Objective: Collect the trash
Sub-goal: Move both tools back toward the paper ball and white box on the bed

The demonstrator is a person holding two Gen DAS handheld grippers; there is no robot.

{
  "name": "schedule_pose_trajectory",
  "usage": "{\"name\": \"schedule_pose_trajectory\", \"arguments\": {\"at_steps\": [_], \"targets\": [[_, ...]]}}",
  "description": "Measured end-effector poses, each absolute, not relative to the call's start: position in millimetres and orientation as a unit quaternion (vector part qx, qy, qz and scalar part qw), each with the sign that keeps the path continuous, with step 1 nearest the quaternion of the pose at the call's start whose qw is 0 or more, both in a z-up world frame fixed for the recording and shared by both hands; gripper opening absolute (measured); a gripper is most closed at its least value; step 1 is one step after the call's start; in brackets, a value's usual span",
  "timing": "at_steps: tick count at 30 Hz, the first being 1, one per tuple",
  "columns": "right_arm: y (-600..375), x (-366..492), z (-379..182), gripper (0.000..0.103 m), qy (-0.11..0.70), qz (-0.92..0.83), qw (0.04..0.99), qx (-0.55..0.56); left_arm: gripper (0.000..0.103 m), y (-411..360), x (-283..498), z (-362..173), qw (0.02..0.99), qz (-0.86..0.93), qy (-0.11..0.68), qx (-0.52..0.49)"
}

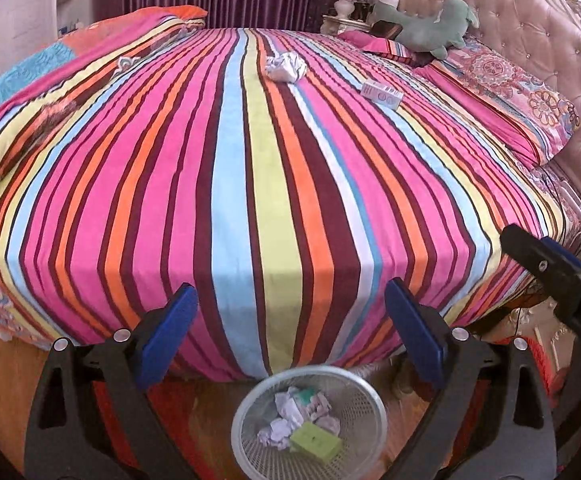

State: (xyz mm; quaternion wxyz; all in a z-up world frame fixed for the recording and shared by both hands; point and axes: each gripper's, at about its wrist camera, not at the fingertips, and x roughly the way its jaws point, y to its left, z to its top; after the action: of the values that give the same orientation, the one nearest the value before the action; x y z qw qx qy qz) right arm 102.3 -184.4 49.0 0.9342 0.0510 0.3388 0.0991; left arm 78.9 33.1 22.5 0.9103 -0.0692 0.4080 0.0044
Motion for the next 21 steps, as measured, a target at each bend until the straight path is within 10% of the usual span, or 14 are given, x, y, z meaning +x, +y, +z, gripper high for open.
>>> {"name": "schedule_pose_trajectory", "arguments": {"at_steps": [21], "targets": [[-194,213,47,0.095,0.359,0.1,0.927,0.037,0.092,35,226,39,0.907,0.005,0.411,-0.087]]}}
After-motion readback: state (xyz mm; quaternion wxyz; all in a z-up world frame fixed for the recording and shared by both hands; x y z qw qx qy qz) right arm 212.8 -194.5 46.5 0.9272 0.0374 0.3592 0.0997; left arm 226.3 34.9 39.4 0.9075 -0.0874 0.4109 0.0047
